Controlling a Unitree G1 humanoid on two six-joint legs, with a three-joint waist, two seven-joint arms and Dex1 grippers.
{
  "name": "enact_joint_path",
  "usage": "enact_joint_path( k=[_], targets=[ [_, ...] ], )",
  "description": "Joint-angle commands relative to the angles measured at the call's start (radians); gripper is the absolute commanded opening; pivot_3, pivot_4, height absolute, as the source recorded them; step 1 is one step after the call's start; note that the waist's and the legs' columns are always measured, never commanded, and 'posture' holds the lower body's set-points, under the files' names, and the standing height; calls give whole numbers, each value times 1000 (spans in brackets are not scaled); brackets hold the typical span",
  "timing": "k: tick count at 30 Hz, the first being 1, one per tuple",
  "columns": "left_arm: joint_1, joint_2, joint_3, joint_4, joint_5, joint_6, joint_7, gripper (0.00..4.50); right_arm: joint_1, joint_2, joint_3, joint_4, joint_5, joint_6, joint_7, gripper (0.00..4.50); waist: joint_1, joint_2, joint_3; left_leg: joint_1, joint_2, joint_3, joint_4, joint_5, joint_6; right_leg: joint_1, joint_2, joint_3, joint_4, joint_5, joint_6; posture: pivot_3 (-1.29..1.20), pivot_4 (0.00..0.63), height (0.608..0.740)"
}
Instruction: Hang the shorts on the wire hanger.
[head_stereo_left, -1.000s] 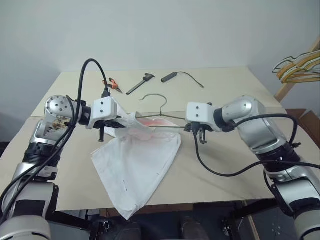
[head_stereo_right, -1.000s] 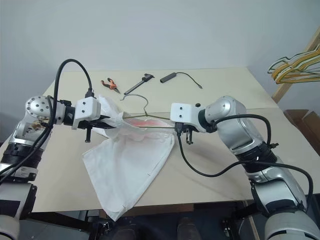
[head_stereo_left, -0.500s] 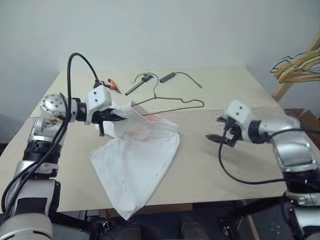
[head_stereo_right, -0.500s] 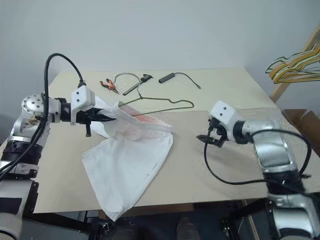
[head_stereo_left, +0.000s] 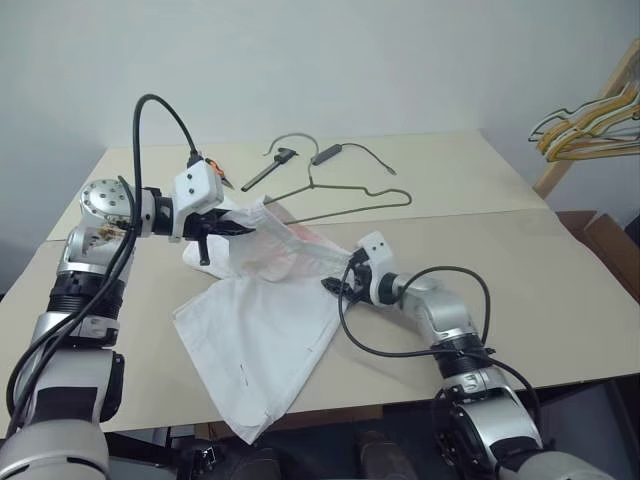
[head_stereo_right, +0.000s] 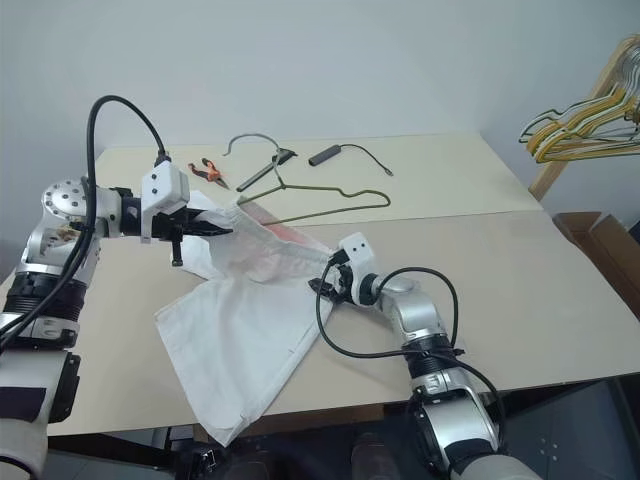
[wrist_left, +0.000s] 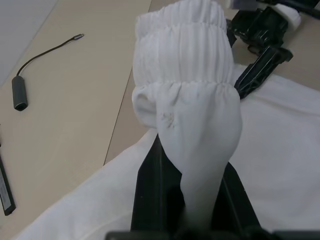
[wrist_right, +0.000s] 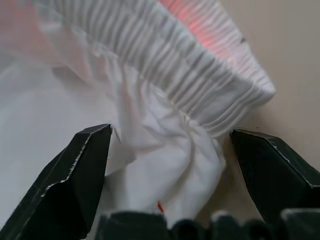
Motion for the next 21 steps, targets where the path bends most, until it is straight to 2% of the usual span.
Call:
enact_joint_path(
  k=[1,3,4,9,11,17,21],
  targets=[
    [-2,16,30,-43,-10,5,9,0,-21,-5,-17,1,22,-60,20,3247,-4,0,0,0,0,0,0,0,0,0,0,0,0,0,0,1,21,740],
    [4,20,32,-50,-11,7,10,0,-15,-8,-30,-19,45,-59,31,2514,-9,0,0,0,0,0,0,0,0,0,0,0,0,0,0,1,21,740],
    [7,22,34,-54,-13,8,9,0,-9,-12,-35,-33,56,-58,39,2357,-9,0,0,0,0,-1,0,0,0,0,1,0,1,0,0,2,20,740],
    [17,28,39,-61,-13,13,16,0,34,-41,-38,-131,86,-41,66,567,-10,0,0,0,0,-1,0,0,0,0,1,0,1,0,0,-8,27,740],
    [29,36,43,-70,-19,22,9,0,55,-58,-51,-170,98,-32,61,30,-12,0,0,0,0,-1,0,0,0,0,1,0,1,0,0,-15,31,740],
    [128,135,75,-57,-59,-26,-121,0,75,-179,-152,-173,115,-34,22,30,-11,0,0,0,0,-1,0,0,0,0,0,0,1,0,0,-26,40,740],
    [153,156,58,-33,0,-45,-65,0,66,-267,-176,-181,118,-66,55,30,-7,0,0,0,0,-1,0,0,0,1,1,0,0,0,0,-27,45,740]
  ],
)
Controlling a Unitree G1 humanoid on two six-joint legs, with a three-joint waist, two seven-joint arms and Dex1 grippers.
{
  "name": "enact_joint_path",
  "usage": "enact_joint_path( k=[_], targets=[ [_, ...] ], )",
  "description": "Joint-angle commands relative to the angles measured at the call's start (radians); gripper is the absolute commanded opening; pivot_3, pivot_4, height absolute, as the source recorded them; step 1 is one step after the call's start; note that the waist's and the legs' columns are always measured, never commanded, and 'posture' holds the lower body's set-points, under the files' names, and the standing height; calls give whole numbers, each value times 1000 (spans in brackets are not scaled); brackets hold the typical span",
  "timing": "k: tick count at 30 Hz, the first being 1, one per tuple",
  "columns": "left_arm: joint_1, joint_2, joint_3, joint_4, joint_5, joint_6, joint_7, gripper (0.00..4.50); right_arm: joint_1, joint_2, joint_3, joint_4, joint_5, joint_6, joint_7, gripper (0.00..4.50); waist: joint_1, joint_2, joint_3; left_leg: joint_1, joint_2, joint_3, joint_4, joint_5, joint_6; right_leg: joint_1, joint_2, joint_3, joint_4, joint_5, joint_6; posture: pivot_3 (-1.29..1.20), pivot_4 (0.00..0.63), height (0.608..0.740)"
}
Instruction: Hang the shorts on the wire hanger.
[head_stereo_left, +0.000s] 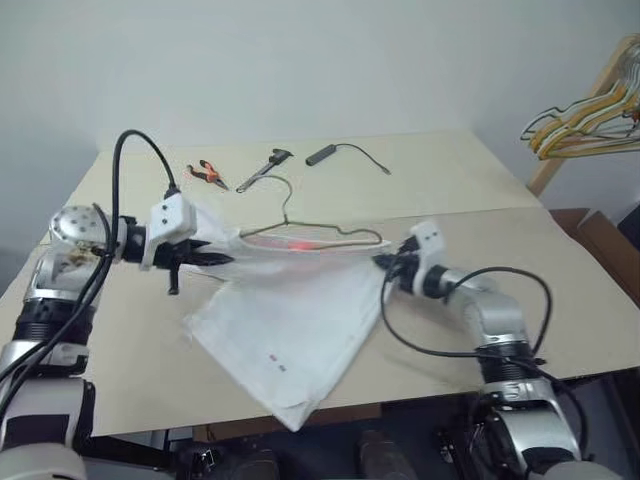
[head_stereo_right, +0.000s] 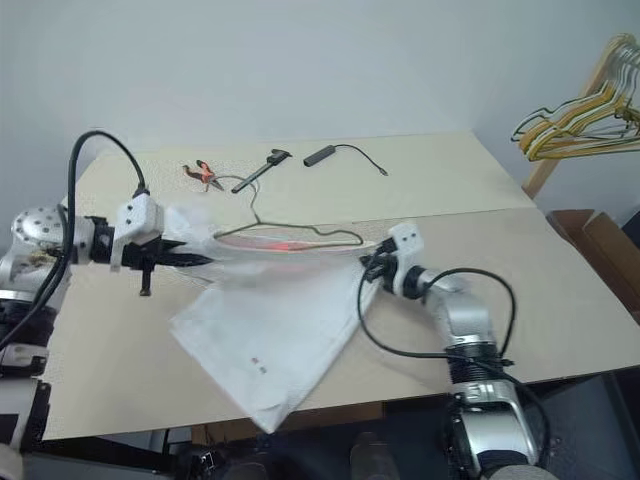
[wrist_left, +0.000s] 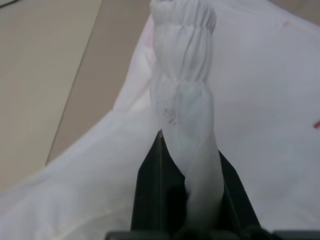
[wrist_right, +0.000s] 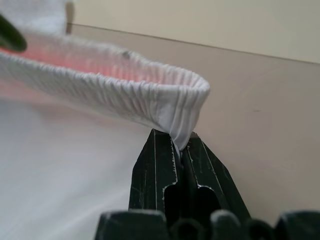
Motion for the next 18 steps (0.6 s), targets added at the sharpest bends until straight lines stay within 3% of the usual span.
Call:
enact_joint_path(
  k=[1,7,12,18],
  targets=[
    [-13,32,27,28,50,-26,75,0,-25,-85,-48,-28,10,-40,30,30,2,0,0,0,0,0,0,0,0,0,0,0,0,0,0,-26,45,740],
    [12,30,18,4,33,-24,48,0,-50,-145,-26,-11,3,-65,64,30,-2,0,0,0,0,0,0,0,0,0,0,0,-1,0,0,-31,44,740],
    [23,57,-61,45,172,-78,108,0,-60,-174,-22,-52,16,-100,95,30,-2,0,0,0,0,1,0,0,1,0,0,0,0,0,0,-32,44,740],
    [-33,-29,-114,49,214,-55,159,0,-11,-215,75,-290,35,-124,236,30,3,0,0,0,0,0,0,-1,1,0,0,0,-1,0,0,-48,41,740]
  ],
)
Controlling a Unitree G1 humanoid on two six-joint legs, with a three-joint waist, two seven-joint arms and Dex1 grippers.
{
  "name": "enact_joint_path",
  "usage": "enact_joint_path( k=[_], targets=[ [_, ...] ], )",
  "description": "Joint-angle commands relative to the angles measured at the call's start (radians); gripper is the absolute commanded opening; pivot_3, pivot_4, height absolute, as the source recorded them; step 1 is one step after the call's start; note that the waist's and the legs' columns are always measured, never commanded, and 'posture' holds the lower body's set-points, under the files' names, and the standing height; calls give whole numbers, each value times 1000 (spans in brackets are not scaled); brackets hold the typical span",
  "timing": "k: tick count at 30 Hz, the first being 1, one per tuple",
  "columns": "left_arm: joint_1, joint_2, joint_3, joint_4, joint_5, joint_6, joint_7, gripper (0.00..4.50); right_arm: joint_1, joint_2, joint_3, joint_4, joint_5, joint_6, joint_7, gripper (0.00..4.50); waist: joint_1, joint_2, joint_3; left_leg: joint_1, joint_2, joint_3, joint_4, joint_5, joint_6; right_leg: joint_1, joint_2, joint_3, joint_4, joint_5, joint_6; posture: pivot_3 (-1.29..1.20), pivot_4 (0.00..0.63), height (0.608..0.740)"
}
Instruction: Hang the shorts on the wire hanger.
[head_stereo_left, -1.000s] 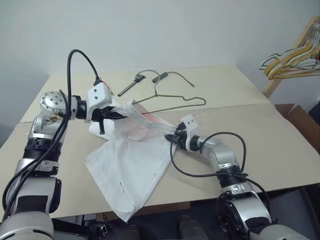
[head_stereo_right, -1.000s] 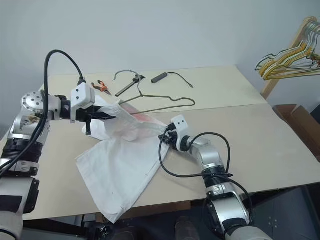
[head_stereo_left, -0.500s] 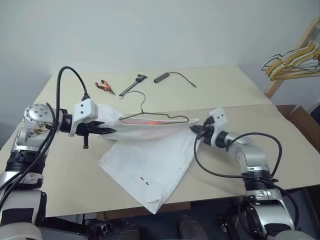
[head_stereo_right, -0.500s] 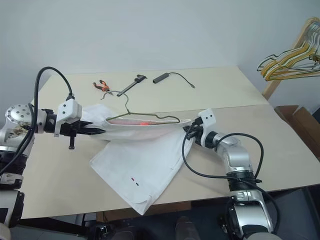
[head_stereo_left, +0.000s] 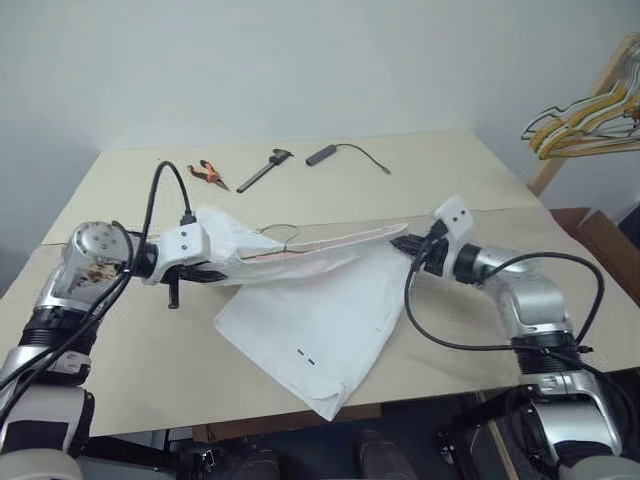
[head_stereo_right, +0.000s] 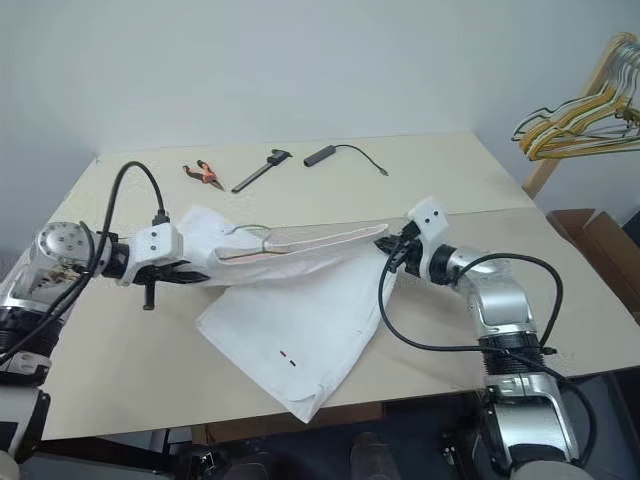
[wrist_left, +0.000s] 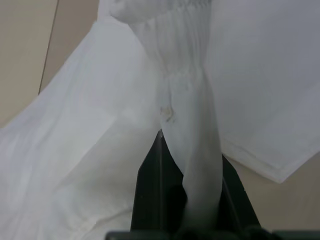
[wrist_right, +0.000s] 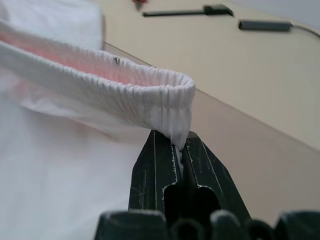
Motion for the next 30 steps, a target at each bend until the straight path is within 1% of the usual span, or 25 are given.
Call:
enact_joint_path(
  k=[1,5,8,11,15,17,19,23,28,30],
  targets=[
    [-64,-48,13,9,-17,19,10,0,13,-30,39,-137,-14,-48,41,30,5,0,0,0,0,0,0,0,0,0,0,0,0,0,0,-48,41,740],
    [-111,-104,34,8,-60,51,-14,0,30,-58,92,-171,-78,-88,42,1143,12,0,0,-1,0,0,1,0,0,1,0,0,0,0,0,-48,41,740],
    [-140,-121,39,29,-73,57,-29,0,31,-70,81,-150,-106,-111,9,2211,12,0,0,-1,0,0,1,0,0,0,0,0,0,0,0,-63,35,740],
    [-149,-119,28,44,-60,44,-28,0,35,-94,54,-153,-99,-123,10,3256,5,0,0,0,0,1,1,0,0,0,0,0,-1,0,0,-68,35,740],
    [-156,-118,21,54,-55,35,-38,0,8,-126,11,-165,-68,-120,25,3256,2,0,0,-1,0,0,1,0,0,0,0,0,-1,0,0,-66,33,740],
    [-161,-114,13,58,-47,28,-49,0,-30,-112,-18,-186,-15,-94,29,3256,-2,0,0,0,0,1,1,0,0,0,0,0,-1,0,0,-67,31,740],
    [-165,-111,6,63,-34,20,-50,0,-65,-83,-13,-223,30,-67,35,3256,-6,0,0,0,0,1,1,0,0,0,0,0,-1,0,0,-70,28,740],
    [-175,-115,3,82,-17,6,-48,0,-131,8,92,-257,31,-31,41,3256,-10,0,0,0,1,0,1,0,0,0,1,0,0,0,0,-77,20,740],
    [-182,-116,4,91,-18,-1,-53,0,-200,122,217,-185,-20,-42,45,3256,-10,0,0,0,0,0,1,0,0,0,0,0,0,0,0,-71,13,740],
    [-180,-113,6,86,-20,0,-55,0,-229,164,243,-128,-43,-49,27,2893,-9,0,-1,-1,0,0,1,0,0,-1,0,0,0,0,0,-63,11,740]
  ],
)
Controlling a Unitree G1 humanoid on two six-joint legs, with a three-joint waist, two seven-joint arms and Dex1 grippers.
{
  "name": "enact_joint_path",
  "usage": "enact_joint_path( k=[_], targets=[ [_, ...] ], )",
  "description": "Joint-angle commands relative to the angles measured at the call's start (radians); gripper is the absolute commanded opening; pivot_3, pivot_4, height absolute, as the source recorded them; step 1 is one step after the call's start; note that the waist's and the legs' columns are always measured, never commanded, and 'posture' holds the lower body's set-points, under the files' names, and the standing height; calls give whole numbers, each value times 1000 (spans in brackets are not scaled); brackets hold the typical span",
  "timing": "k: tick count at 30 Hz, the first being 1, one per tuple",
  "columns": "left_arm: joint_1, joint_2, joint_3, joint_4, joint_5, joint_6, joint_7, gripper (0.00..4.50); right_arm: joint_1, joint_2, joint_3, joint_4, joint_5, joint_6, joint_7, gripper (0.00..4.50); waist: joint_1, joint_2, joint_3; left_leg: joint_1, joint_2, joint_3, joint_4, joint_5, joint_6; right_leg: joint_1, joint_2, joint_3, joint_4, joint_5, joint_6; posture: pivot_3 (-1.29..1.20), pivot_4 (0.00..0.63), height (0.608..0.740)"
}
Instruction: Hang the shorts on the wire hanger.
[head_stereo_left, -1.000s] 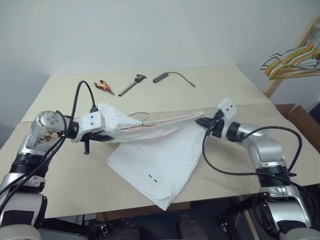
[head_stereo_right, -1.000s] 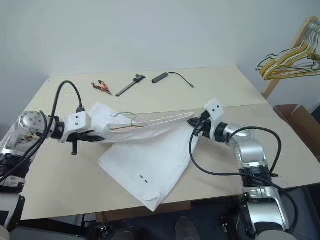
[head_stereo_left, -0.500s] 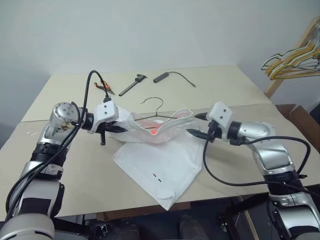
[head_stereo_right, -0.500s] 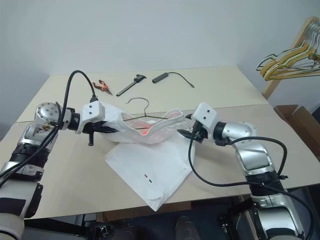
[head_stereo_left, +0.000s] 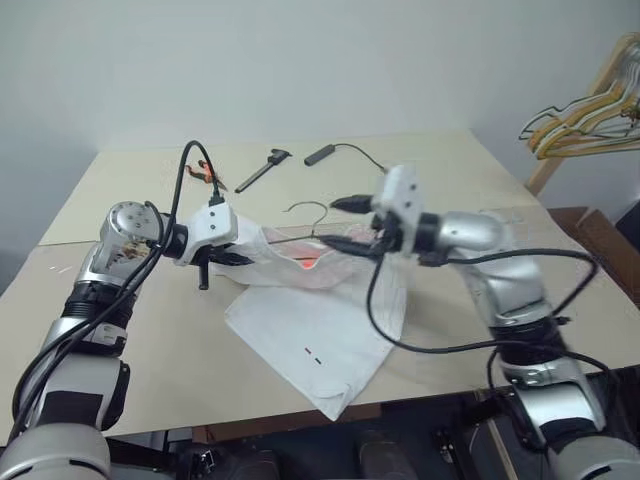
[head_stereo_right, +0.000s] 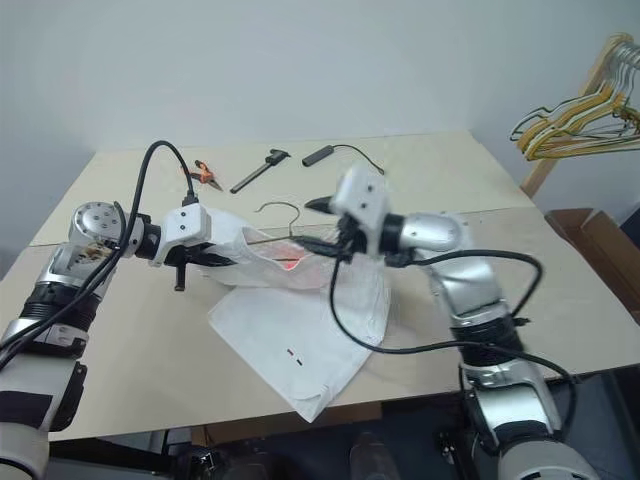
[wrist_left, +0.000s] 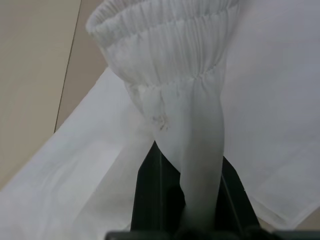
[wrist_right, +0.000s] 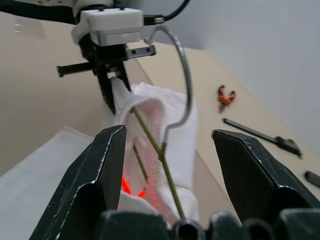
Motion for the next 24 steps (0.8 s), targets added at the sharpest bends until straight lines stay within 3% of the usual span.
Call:
enact_joint_path(
  k=[1,8,9,11,17,24],
  targets=[
    [-29,12,20,-14,-6,-10,-2,0,-58,40,12,57,-27,-24,-16,2666,1,0,0,0,0,0,0,0,0,0,0,0,0,0,0,-60,11,740],
    [-9,24,38,-38,-19,-16,8,0,-68,55,-9,97,-17,-58,12,258,4,0,0,0,0,-1,0,0,0,0,0,0,0,0,0,-39,9,740],
    [-7,23,43,-40,-26,-25,7,0,-70,54,-9,105,-20,-67,19,19,4,0,0,0,0,-1,0,0,0,0,0,0,0,0,0,-37,8,740],
    [-4,22,50,-43,-37,-29,5,0,-72,54,-10,117,-23,-83,29,19,3,0,0,0,0,-1,0,0,0,0,0,0,1,0,0,-33,7,740],
    [7,45,106,-87,-110,19,-32,1722,-87,55,-14,164,-28,-152,59,0,3,0,0,0,0,-1,0,0,0,-1,0,0,1,0,0,-28,6,740],
    [44,113,79,46,-20,-134,22,4017,-105,34,-29,181,-26,-168,87,0,-1,0,-1,1,0,-1,-1,0,0,-1,0,0,1,0,0,-26,6,740]
  ],
)
